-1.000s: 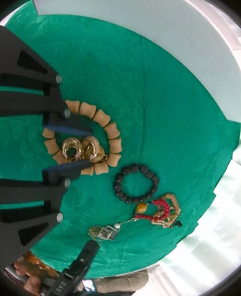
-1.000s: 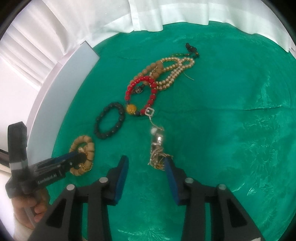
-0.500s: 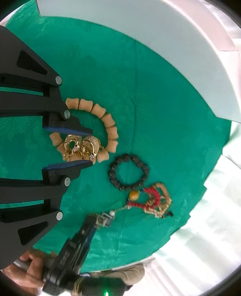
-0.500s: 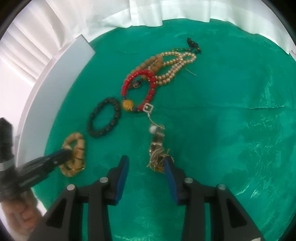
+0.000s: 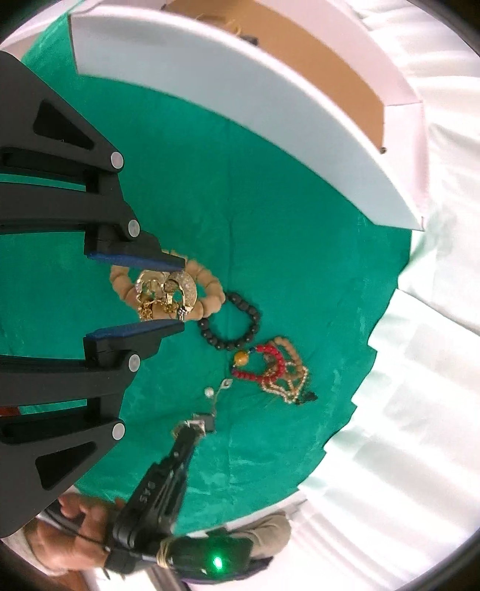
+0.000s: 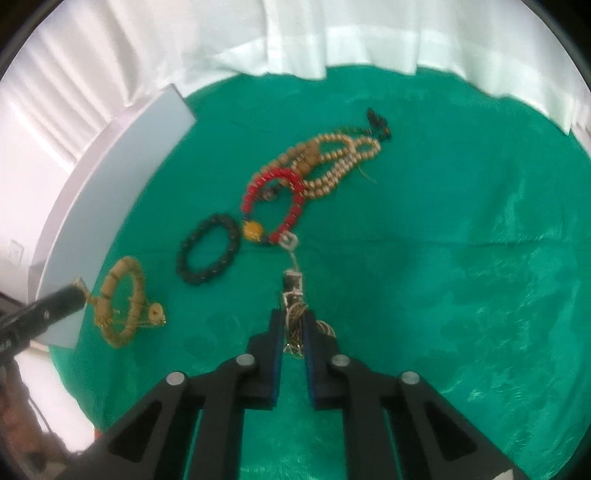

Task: Organize jewelry
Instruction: 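Lift the earrings with the left tool while the right tool lifts the pendant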

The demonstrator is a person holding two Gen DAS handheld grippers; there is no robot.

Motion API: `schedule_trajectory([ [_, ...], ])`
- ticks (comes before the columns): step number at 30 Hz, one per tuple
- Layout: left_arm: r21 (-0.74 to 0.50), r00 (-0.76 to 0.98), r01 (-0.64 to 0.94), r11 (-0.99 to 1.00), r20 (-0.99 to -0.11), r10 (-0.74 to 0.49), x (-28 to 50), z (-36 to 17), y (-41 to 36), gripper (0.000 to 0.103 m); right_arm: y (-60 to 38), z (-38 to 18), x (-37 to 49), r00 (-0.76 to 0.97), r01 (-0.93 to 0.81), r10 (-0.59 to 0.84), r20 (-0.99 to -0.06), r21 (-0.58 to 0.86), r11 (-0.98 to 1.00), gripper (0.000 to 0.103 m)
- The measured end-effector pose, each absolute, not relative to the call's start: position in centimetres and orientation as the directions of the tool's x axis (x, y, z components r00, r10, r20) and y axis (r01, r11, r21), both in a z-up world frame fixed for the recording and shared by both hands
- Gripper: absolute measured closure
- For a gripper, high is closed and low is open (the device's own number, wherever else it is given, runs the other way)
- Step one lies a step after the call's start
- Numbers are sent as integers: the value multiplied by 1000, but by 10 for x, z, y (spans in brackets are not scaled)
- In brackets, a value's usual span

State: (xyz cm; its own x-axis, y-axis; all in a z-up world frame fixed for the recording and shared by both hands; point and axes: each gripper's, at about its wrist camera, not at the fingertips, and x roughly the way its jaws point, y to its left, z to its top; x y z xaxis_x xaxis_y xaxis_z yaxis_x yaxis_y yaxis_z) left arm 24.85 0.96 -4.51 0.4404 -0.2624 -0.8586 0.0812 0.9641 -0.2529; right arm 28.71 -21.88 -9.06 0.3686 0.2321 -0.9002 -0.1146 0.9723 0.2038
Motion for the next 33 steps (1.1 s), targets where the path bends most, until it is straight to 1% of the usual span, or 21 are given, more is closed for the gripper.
schedule_trajectory([
  [3, -270, 440, 112, 956, -849, -292, 240, -40, 7, 78, -217, -80, 280, 380, -146, 245, -892, 203, 968, 93],
  [5, -264, 436, 108, 958, -854, -284, 239, -44, 8, 78, -217, -77, 279, 376, -151, 261, -889, 220, 964, 93],
  [11, -212, 392, 16, 977, -898, -201, 256, -78, 30, 77, -216, -80, 273, 368, -150, 249, -896, 207, 967, 93],
  [15, -240, 326, -40, 970, -921, -214, 263, -99, 51, 77, -218, -79, 267, 366, -150, 250, -897, 208, 967, 93],
  [17, -260, 323, -67, 963, -919, -226, 264, -104, 61, 72, -218, -79, 267, 364, -150, 249, -897, 208, 967, 93],
  [19, -268, 328, -80, 960, -916, -229, 262, -104, 67, 72, -218, -80, 267, 357, -149, 249, -900, 209, 967, 93],
  [23, -263, 334, -51, 963, -913, -232, 260, -101, 63, 69, -217, -87, 271, 343, -136, 244, -907, 209, 968, 93],
  [27, -206, 332, -5, 979, -923, -193, 263, -104, 46, 64, -216, -90, 272, 341, -132, 243, -908, 210, 969, 93],
  [29, -176, 324, 22, 984, -930, -173, 266, -111, 36, 59, -215, -90, 272, 338, -134, 246, -909, 212, 968, 93],
  [30, -158, 315, 34, 987, -935, -161, 270, -116, 30, 59, -215, -90, 272, 337, -135, 245, -909, 211, 968, 93],
  [31, -146, 305, 42, 988, -940, -152, 271, -120, 28, 61, -213, -91, 272, 334, -138, 244, -910, 209, 968, 93],
  [33, -143, 271, 46, 989, -951, -151, 276, -129, 24, 89, -212, -91, 272, 331, -137, 243, -912, 209, 968, 93],
])
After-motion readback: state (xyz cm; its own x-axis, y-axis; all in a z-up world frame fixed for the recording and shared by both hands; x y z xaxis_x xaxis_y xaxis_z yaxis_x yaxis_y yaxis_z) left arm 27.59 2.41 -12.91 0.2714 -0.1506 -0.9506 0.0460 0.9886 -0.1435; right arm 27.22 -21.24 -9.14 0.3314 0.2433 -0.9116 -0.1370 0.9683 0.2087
